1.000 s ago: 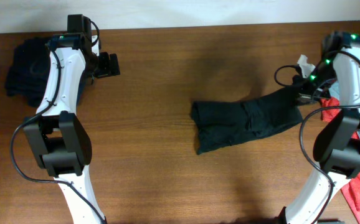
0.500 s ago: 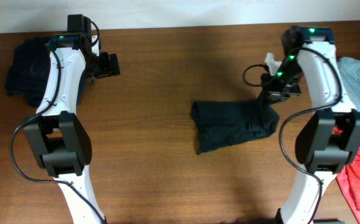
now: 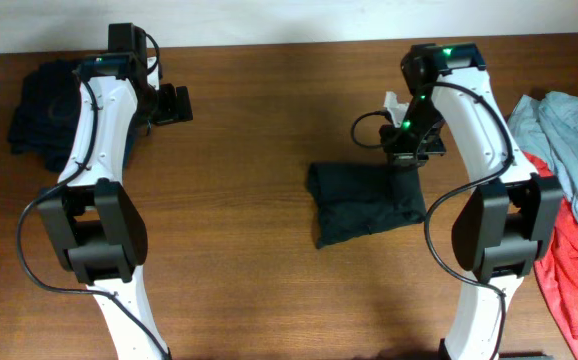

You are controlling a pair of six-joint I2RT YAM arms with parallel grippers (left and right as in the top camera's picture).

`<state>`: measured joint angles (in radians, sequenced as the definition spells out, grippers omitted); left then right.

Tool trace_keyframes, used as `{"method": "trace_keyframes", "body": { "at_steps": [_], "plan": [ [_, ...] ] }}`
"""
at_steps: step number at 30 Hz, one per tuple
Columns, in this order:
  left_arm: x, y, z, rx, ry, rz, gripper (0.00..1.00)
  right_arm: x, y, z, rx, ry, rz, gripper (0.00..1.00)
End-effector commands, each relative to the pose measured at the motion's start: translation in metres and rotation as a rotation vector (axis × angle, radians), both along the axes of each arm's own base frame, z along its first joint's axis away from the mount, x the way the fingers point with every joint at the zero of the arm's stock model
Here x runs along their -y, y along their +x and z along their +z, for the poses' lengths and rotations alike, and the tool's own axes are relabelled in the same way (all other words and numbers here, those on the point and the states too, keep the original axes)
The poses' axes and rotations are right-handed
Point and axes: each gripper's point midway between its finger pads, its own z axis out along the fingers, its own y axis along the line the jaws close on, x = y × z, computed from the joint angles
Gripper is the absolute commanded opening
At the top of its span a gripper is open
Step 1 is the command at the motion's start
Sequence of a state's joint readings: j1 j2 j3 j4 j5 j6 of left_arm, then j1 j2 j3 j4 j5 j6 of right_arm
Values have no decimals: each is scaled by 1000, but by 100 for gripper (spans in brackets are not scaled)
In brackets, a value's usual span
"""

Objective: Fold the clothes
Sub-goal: 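Fold the right end further leftward onto the strip's left part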

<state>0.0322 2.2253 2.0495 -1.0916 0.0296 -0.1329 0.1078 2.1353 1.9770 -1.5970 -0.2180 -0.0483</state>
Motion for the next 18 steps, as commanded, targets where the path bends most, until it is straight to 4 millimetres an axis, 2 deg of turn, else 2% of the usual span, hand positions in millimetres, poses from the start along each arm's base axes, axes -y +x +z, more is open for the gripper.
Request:
{"method": "trace_keyframes", "body": {
  "at_steps": [1,8,11,14,18],
  "plan": [
    [1,0,8,15,-11,9,99,-15,1,4,12,13,18,8],
    [1,0,8,15,-11,9,99,-45,-1,3,35,15,88,9],
    [1,0,8,15,-11,9,99,-59,-1,2,55,19,121,15],
    [1,0,8,15,-11,9,99,-72,-3,2,66,22,155,17],
    [1,0,8,15,-11,9,99,-82,-5,1,74,14,186,17]
  ]
}}
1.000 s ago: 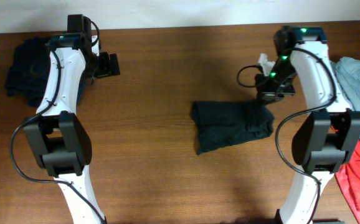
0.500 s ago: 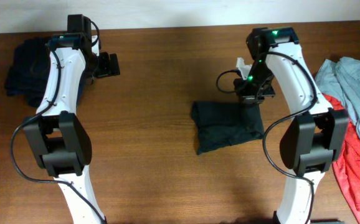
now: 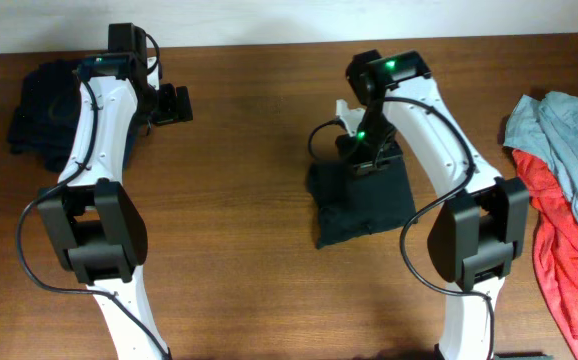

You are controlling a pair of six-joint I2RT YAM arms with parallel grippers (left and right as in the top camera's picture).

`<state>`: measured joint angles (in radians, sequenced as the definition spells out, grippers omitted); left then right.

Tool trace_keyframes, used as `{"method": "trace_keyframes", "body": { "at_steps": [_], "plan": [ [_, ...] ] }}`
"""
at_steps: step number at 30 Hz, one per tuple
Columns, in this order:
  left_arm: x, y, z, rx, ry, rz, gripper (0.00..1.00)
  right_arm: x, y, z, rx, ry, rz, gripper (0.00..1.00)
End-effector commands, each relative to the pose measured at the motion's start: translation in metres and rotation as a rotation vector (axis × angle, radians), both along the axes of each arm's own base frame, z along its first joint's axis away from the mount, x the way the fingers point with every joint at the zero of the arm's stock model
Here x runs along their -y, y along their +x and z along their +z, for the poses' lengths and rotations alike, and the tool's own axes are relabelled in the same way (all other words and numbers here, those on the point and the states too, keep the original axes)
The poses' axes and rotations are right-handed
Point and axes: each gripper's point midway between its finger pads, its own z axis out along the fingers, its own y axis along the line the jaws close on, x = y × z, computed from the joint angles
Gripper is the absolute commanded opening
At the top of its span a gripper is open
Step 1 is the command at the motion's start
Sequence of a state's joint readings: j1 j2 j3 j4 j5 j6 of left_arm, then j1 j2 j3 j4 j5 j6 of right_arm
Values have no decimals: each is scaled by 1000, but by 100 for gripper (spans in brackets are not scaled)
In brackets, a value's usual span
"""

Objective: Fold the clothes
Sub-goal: 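Fold the right end further leftward onto the strip's left part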

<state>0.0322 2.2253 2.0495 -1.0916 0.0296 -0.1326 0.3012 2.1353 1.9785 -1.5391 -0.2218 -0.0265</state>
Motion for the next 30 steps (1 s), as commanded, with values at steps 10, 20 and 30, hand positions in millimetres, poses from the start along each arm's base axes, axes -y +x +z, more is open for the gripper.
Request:
{"method": "trace_keyframes", "body": {
  "at_steps": [10,20,30],
  "plan": [
    [1,0,8,15,-11,10,99,-23,13,-3,74,8,43,17],
    [1,0,8,15,-11,10,99,3,27,-16,157,-217,-33,17],
    [1,0,8,15,-11,10,99,23,27,-58,185,-358,-198,21]
  ]
}}
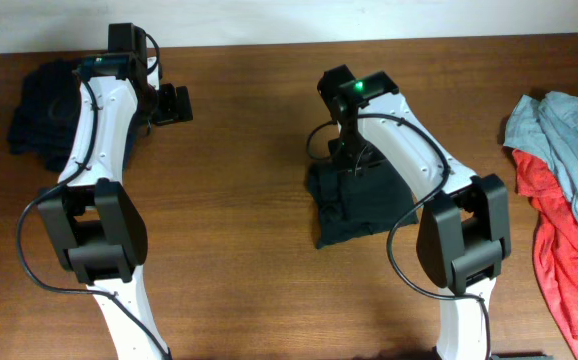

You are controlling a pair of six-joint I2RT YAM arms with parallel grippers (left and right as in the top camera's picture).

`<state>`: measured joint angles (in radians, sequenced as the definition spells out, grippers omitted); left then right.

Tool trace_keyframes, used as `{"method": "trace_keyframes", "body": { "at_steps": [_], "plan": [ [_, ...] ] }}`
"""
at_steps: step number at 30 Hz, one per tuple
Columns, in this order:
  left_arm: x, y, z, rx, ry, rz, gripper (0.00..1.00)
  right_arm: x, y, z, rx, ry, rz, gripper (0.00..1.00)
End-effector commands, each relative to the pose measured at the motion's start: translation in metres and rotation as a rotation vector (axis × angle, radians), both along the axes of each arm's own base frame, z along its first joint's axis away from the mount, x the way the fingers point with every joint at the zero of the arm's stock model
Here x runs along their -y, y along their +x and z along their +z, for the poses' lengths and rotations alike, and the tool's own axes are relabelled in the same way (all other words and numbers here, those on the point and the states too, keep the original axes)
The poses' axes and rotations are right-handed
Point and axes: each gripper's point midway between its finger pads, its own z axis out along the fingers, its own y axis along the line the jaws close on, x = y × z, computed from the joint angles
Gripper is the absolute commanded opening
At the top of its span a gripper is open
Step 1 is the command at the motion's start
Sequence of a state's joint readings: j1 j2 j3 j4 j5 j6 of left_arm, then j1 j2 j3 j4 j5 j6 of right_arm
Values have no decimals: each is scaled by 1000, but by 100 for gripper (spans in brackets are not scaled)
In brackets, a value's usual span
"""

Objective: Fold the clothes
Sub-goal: 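Fold the right end further leftward onto the strip's left part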

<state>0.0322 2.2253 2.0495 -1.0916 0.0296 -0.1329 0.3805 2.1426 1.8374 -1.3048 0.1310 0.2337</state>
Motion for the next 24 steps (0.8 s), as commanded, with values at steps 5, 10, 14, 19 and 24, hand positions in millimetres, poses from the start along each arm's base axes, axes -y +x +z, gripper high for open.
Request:
{"method": "trace_keyframes", "body": {
  "at_steps": [5,10,14,19,24],
  "plan": [
    [1,0,8,15,-11,10,99,-1,-3,-21,0,-7,-49,22],
    [1,0,8,15,-11,9,99,-2,-3,-21,1,-6,-56,22],
    [1,0,8,15,-11,9,99,-10,-7,-21,-4,2,-56,22],
    [1,0,8,15,-11,9,99,-17,-12,-23,-7,-7,-48,23],
    [1,0,8,15,-11,9,99,-14,-18,-30,-16,-37,-63,26]
  ]
}}
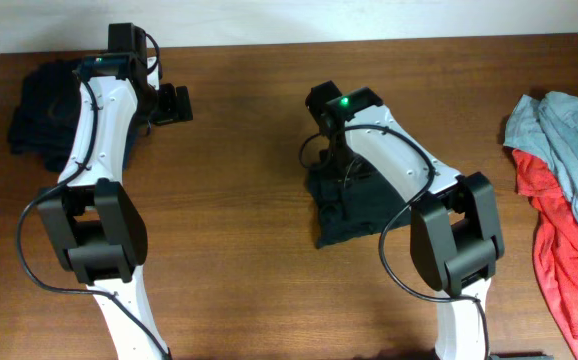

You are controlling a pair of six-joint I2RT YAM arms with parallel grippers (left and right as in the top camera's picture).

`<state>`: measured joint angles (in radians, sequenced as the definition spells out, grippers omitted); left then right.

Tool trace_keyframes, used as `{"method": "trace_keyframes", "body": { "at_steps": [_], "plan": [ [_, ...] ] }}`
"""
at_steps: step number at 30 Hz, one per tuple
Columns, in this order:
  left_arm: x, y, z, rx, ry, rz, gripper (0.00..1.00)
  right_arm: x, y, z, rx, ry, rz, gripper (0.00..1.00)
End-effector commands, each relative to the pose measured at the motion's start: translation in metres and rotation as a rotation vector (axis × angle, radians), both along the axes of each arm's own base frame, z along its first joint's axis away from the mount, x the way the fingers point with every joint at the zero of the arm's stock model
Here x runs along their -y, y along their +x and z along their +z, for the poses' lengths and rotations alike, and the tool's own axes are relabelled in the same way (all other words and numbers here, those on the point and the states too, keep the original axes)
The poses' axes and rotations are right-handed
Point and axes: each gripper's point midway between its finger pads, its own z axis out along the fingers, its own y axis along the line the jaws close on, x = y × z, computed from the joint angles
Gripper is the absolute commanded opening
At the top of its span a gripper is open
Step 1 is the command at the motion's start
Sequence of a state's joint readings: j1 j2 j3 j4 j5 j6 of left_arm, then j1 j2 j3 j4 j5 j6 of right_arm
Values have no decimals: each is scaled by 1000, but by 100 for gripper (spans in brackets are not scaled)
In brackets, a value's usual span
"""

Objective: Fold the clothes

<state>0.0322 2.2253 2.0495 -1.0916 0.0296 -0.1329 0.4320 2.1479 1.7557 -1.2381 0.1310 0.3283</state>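
A dark, folded garment (369,212) lies on the brown table right of centre. My right gripper (331,188) reaches down over the garment's left part, and its arm covers the fingers, so their state is hidden. Far off at the back left, my left gripper (175,103) hovers over bare wood, too small and dark to read.
A heap of dark clothes (34,105) sits at the back left corner, beside the left arm. A light blue garment (569,130) and a red one (559,250) lie piled at the right edge. Bare table (249,220) stretches between the two arms.
My right gripper has shifted slightly further left and toward the front over the dark garment. The garment's outline looks about the same. The left arm has not moved.
My right gripper first stood at the dark garment's back right corner. It was then over the middle of the back edge, later over the left part, and now sits at the left side. The left arm stayed still throughout.
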Motion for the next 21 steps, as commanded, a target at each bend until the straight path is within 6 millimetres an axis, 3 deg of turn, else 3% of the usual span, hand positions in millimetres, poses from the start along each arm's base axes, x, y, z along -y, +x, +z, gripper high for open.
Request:
{"method": "trace_keyframes", "body": {
  "at_steps": [1,9,14,21],
  "plan": [
    [1,0,8,15,-11,9,99,5,-8,-12,-18,-32,-21,26],
    [1,0,8,15,-11,9,99,5,-16,-35,-32,-20,-22,29],
    [1,0,8,15,-11,9,99,5,-18,-36,-38,-17,-23,30],
    [1,0,8,15,-11,9,99,-13,-26,-36,-91,93,-36,34]
  ]
}}
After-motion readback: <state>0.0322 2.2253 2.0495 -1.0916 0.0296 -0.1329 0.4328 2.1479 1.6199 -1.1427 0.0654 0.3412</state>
